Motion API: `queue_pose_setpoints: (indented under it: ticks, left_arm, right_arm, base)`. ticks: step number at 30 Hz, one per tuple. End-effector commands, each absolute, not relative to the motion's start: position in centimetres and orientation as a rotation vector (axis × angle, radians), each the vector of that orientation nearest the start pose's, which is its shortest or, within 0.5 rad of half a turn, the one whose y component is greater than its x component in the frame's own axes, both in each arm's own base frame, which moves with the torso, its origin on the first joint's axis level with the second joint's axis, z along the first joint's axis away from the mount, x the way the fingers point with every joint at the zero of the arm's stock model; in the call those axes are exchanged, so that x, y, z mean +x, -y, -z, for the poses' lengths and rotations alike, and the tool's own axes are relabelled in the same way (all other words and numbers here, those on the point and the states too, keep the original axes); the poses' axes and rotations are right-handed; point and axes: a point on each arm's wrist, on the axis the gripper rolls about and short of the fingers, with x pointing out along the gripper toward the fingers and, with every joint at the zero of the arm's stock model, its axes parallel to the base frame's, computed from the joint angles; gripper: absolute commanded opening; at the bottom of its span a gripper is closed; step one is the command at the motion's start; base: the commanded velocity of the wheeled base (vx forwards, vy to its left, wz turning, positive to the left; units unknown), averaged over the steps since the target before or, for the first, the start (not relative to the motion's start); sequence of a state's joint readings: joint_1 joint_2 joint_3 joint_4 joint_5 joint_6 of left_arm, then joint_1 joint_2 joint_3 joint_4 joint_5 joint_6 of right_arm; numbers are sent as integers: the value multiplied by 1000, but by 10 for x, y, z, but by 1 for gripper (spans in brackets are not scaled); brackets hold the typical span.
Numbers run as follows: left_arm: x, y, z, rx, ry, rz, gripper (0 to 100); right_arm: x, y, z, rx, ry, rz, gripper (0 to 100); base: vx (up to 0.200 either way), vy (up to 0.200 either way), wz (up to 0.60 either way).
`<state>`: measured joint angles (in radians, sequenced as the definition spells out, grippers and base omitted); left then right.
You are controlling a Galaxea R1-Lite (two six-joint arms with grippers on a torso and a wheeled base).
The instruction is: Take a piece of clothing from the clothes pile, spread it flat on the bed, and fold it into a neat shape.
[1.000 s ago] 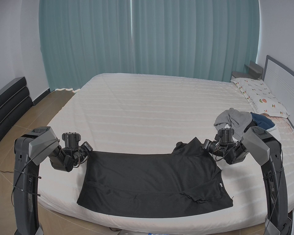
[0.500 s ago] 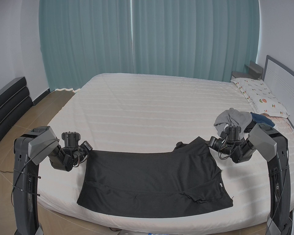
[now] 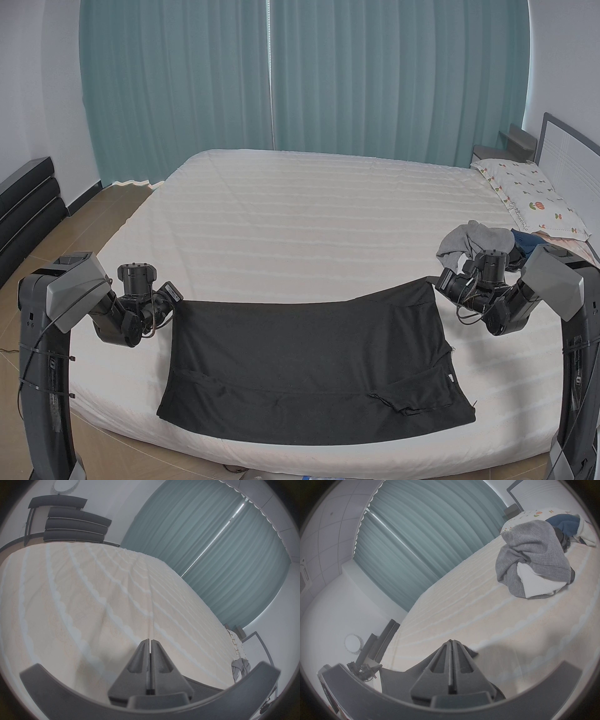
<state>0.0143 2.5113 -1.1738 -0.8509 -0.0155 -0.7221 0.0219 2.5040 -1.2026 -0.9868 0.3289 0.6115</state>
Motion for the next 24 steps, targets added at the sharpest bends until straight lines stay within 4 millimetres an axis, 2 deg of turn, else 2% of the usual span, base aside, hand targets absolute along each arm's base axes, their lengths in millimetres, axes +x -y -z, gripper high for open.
queue_pose_setpoints:
  ticks: [1,9,13,19,24]
  left_arm:
    - [445,-9,15,-709,-438,-170,0]
    - [440,-12,17,-657,-445,-165,0]
    - [432,-14,17,-609,-450,-159,0]
    - [417,-14,21,-495,-440,-123,0]
    - [402,-17,25,-374,-440,-95,0]
  right_arm:
    - [453,-17,-14,655,-376,-251,0]
    - [449,-14,-5,660,-401,-238,0]
    - [441,-4,-8,666,-413,-231,0]
    - [418,6,-16,686,-474,-283,0]
    - [403,7,-10,668,-521,-287,0]
  base:
    - [0,0,0]
    - [0,0,0]
    - [0,0,0]
    - [0,0,0]
    - [0,0,0]
